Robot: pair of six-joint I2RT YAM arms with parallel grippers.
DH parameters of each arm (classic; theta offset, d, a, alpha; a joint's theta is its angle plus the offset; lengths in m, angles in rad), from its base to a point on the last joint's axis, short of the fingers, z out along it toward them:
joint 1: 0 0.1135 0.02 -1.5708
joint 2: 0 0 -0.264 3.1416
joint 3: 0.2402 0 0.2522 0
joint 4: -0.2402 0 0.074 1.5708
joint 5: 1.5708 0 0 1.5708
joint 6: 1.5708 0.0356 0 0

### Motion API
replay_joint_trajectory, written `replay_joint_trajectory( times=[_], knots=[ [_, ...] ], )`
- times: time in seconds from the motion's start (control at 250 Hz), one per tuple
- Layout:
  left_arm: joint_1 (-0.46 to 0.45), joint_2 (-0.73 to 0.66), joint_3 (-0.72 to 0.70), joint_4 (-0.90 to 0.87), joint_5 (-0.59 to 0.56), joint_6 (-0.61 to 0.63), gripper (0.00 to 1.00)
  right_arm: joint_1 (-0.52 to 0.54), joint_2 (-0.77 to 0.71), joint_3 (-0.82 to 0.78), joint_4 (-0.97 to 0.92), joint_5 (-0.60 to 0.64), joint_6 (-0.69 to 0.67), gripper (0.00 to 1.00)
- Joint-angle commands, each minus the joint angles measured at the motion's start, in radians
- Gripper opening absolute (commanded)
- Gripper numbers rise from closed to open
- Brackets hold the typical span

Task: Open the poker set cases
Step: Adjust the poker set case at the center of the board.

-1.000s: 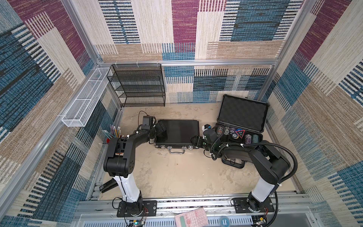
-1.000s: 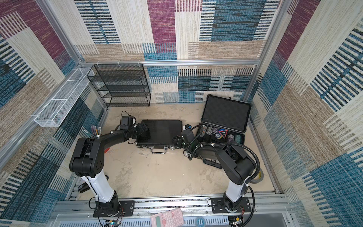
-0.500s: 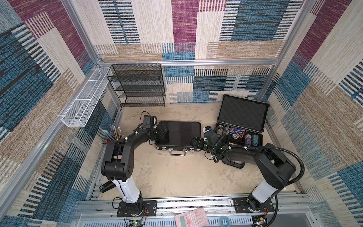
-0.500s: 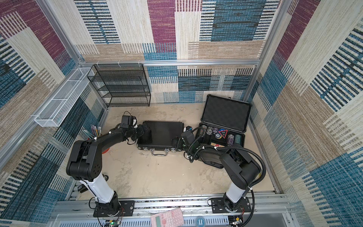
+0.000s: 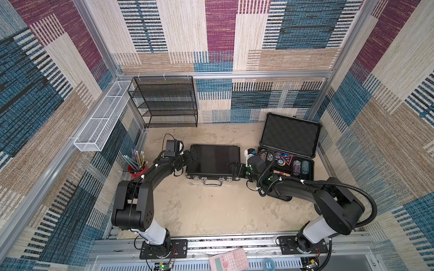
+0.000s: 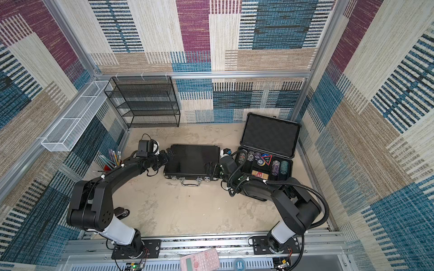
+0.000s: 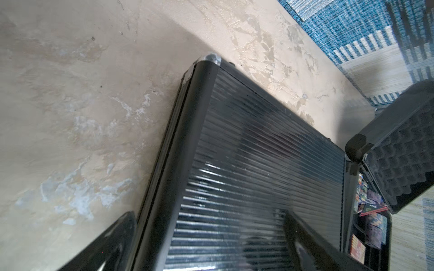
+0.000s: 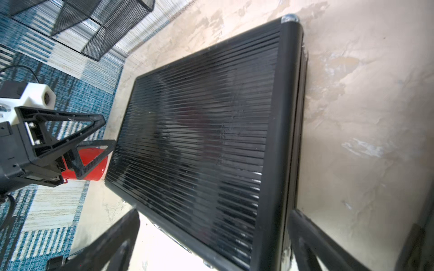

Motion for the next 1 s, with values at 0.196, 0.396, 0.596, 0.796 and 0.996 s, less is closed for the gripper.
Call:
replay_joint_trajectory(
  times=[0.196, 0.396, 0.596, 0.796, 0.996],
  knots=[
    [-0.017, -0.158, -0.130, 0.005, -0.095, -0.002, 0.99, 0.003, -0.141, -0.203, 0.285, -0.001, -0.027, 1.00],
    [-0.036, -0.186, -0.174, 0.032, -0.059, -0.008, 0.99, 0.031, -0.202, -0.312, 0.376, -0.015, -0.034, 1.00],
    [-0.074, -0.181, -0.180, 0.033, -0.079, -0.007, 0.99, 0.061, -0.203, -0.364, 0.439, -0.030, -0.045, 0.99],
    [-0.078, -0.156, -0.169, 0.041, -0.066, -0.001, 0.95, 0.112, -0.112, -0.382, 0.540, -0.075, -0.010, 0.98],
    [-0.079, -0.129, -0.150, 0.042, -0.059, 0.007, 0.94, 0.143, -0.049, -0.405, 0.624, -0.073, 0.045, 0.98]
  ],
)
